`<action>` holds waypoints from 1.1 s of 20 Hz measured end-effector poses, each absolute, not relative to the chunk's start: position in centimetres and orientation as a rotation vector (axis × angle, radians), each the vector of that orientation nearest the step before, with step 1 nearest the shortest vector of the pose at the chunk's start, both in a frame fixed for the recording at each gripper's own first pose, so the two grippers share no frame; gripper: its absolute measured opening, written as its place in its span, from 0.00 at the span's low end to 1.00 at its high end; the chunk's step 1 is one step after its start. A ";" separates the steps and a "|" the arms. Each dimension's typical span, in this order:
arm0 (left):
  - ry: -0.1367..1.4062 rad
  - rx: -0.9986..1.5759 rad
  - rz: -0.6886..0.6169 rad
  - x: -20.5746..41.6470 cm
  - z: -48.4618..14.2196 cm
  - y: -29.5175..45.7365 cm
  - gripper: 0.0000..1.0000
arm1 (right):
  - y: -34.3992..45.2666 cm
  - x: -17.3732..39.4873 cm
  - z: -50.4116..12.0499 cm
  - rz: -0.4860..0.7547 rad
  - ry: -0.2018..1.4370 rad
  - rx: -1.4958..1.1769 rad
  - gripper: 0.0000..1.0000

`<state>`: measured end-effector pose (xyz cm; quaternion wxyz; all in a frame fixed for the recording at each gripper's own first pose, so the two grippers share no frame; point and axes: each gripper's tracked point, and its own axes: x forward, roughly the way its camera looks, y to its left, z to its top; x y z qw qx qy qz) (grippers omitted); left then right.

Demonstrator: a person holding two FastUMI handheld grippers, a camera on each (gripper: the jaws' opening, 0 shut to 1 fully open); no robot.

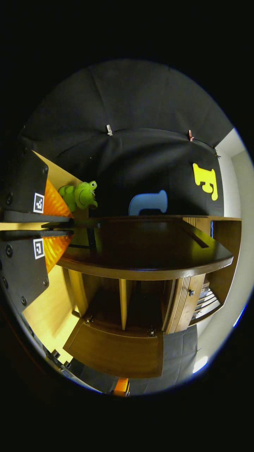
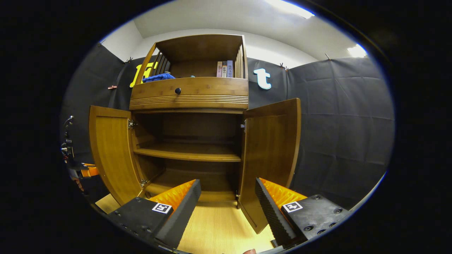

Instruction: Open the right door of the double-door shoe cabinet with the right hand, and open the left door with the left hand.

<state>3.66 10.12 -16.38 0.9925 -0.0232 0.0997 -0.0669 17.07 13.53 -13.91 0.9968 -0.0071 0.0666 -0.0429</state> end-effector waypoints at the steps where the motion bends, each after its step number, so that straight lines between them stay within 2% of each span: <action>1: 0.198 -0.051 -0.127 3.6 -16.3 10.8 0.12 | 13.8 17.3 -13.8 -0.083 0.134 -0.015 0.98; 11: 0.173 -0.029 -0.101 1.4 -15.5 11.5 0.12 | 14.3 17.8 -13.1 -0.065 0.118 -0.024 0.98; 17: 0.114 0.022 -0.126 -2.8 -14.4 8.1 0.12 | 14.3 17.4 -13.4 -0.046 0.125 0.002 0.98; 22: 0.059 0.015 -0.127 -6.2 -12.3 4.1 0.74 | 14.4 17.1 -13.5 -0.029 0.123 0.015 0.96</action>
